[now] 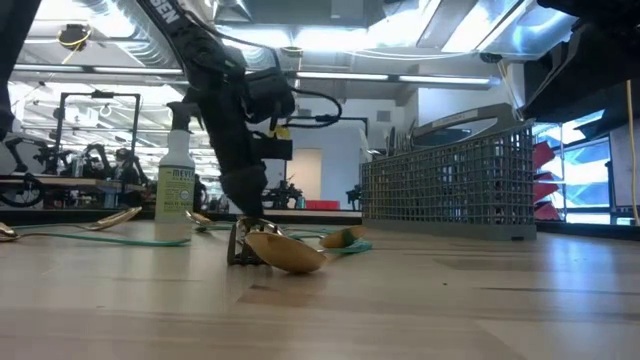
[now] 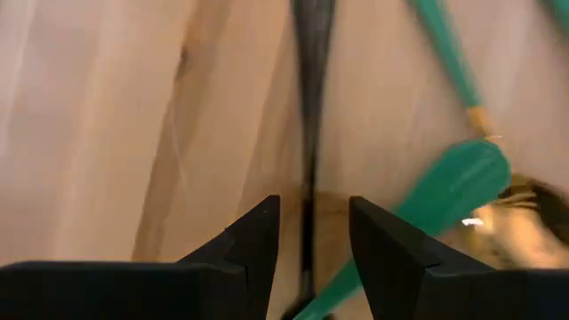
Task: Sort silverware
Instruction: Put the black fork into the silverware basket
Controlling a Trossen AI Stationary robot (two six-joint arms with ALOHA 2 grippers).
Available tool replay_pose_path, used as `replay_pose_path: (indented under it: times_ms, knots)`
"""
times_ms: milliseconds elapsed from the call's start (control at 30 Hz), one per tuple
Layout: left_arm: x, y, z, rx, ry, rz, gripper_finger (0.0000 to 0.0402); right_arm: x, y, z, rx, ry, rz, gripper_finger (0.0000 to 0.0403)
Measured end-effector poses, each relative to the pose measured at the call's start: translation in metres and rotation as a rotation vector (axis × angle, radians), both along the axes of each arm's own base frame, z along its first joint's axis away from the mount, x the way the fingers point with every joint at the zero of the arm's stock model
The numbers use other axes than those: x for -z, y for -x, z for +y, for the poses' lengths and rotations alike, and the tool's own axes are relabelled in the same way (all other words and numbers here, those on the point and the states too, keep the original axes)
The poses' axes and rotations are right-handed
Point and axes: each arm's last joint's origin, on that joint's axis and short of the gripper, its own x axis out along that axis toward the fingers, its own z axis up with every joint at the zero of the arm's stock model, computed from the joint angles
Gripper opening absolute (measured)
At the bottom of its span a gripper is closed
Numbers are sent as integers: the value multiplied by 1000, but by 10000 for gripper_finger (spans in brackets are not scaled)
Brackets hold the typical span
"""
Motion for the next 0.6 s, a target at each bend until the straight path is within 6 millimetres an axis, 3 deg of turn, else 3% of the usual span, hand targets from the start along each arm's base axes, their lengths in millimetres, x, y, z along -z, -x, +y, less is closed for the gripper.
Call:
replay_pose_path:
  times_ms: [167, 333, 600]
  knots:
    - [1, 4, 5, 0, 20, 23, 98, 0, 0, 0, 0, -1, 0, 1]
    - [-3, 2, 4, 52, 47, 24, 14, 0, 0, 0, 0, 0, 0, 1]
    - [-12, -1, 0, 105, -13, 124, 2, 0, 0, 0, -1, -2, 2, 1]
